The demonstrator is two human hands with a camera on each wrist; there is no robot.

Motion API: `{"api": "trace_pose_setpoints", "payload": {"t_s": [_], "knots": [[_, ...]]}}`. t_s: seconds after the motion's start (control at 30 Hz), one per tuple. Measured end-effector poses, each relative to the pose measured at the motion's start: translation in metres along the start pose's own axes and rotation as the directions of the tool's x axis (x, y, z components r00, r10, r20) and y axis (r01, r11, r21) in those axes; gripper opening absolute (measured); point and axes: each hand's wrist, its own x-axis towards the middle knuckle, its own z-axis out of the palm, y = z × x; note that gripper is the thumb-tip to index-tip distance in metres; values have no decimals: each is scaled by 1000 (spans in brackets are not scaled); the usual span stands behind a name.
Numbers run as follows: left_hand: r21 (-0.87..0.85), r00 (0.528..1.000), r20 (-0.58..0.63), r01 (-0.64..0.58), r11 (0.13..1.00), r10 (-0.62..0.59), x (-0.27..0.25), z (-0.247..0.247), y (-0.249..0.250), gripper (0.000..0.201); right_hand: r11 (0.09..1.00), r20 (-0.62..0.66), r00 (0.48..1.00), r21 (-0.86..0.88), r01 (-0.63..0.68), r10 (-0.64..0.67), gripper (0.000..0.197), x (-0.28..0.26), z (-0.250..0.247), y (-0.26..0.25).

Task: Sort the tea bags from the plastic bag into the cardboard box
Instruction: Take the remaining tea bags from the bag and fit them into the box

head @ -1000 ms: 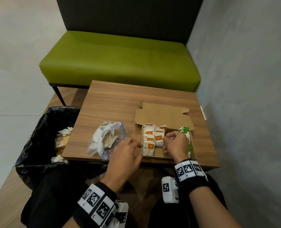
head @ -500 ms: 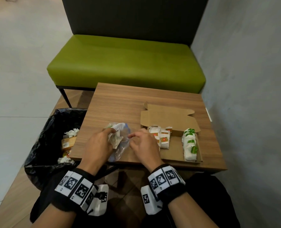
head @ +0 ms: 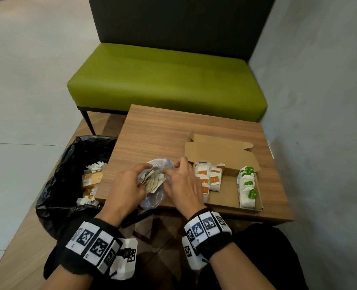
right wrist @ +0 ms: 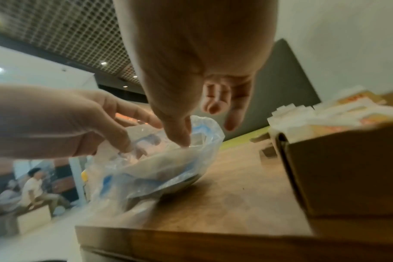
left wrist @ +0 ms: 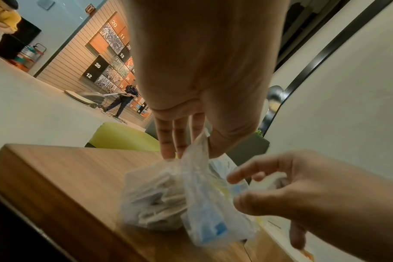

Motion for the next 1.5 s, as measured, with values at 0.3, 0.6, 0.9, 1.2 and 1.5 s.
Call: {"api": "trace_pose_setpoints", "payload": {"t_s": [0.3, 0.6, 0.9, 1.2, 1.5], "knots": [[-34, 996, 64, -56, 998, 58, 5, 4, -4, 59, 928, -14, 964, -276, 250, -264, 22, 4, 9, -5], [-42, 993, 81, -87, 995, 91, 5, 8, -7, 56, 909, -17, 966, -344, 237, -258, 12, 10, 20, -5], [-41, 992, 66, -103, 994, 106, 10, 9, -17, 58, 892, 42, 963, -366, 264, -268, 24, 11, 34, -2], [94, 997, 9, -76, 993, 76, 15, 3, -11, 58, 937, -43, 977, -292, 190, -211, 20, 14, 28, 1], [182, 994, -83, -61, 981, 77, 34, 9, -9, 60, 980, -201, 976, 191, -47, 86, 18, 14, 9, 13]]}}
